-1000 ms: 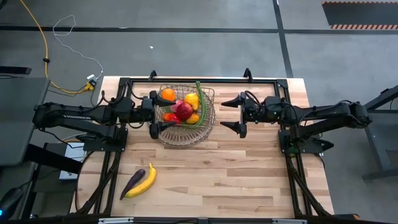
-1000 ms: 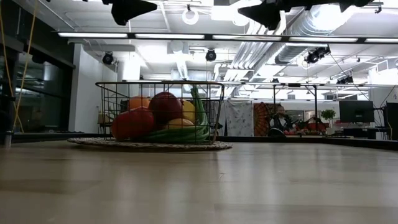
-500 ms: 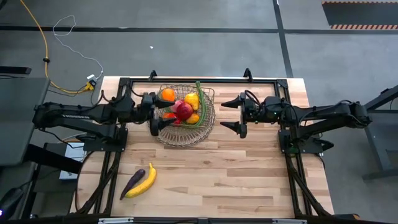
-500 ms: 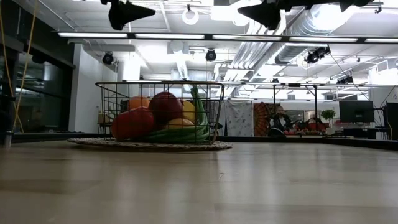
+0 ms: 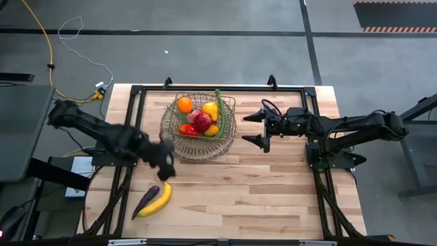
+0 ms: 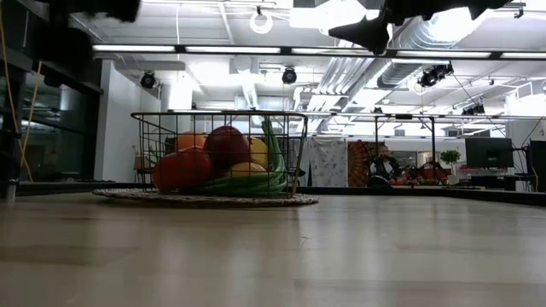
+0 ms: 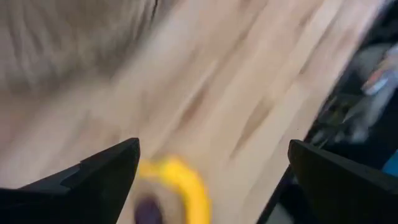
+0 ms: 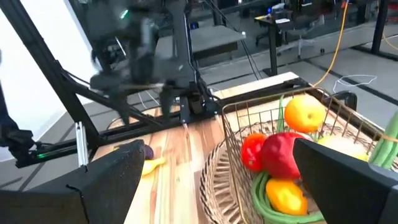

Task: Build produce basket
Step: Put the yellow banana into the wire basket

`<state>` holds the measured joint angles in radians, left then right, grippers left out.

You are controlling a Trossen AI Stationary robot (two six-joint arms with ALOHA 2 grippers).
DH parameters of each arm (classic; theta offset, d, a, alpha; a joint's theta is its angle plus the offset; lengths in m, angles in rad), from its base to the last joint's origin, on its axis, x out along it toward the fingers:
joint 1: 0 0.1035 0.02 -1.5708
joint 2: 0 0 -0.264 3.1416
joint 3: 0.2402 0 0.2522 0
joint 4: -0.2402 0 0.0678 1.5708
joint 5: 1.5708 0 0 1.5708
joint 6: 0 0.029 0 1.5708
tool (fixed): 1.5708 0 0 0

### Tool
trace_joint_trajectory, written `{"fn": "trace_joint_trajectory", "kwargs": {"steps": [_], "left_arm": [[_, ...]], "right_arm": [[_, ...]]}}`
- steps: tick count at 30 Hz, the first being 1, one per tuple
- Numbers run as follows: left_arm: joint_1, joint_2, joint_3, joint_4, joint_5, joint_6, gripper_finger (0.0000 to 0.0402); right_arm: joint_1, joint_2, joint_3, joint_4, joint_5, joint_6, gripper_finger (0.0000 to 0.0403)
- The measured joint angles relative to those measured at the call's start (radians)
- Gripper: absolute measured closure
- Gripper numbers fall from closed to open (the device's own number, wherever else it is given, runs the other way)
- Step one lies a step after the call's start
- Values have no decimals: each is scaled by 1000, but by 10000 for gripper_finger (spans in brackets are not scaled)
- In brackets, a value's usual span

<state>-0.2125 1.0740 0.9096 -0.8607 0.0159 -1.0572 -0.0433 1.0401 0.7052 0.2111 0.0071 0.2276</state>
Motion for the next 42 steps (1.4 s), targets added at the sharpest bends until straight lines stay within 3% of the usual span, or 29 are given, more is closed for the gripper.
{"fn": "trace_joint_trajectory", "kwargs": {"steps": [5, 10, 19, 31, 36, 42], "left_arm": [[-182, 169, 0, -10, 60, -220, 3], [-266, 325, 0, 20, 154, -349, 3], [-280, 460, 1, 116, 184, -432, 3], [-283, 578, 1, 132, 181, -427, 6], [-286, 615, 0, 149, 183, -416, 40], [-285, 641, 1, 153, 187, -417, 112]], "right_arm": [[0, 0, 0, -13, 0, -2, 4], [-3, 0, 0, -15, 0, -20, 4], [-17, 0, 0, -50, 0, -27, 4], [-42, 0, 0, -75, 0, -27, 4], [-42, 0, 0, -83, 0, -22, 4], [-42, 0, 0, -97, 0, -19, 4]]}}
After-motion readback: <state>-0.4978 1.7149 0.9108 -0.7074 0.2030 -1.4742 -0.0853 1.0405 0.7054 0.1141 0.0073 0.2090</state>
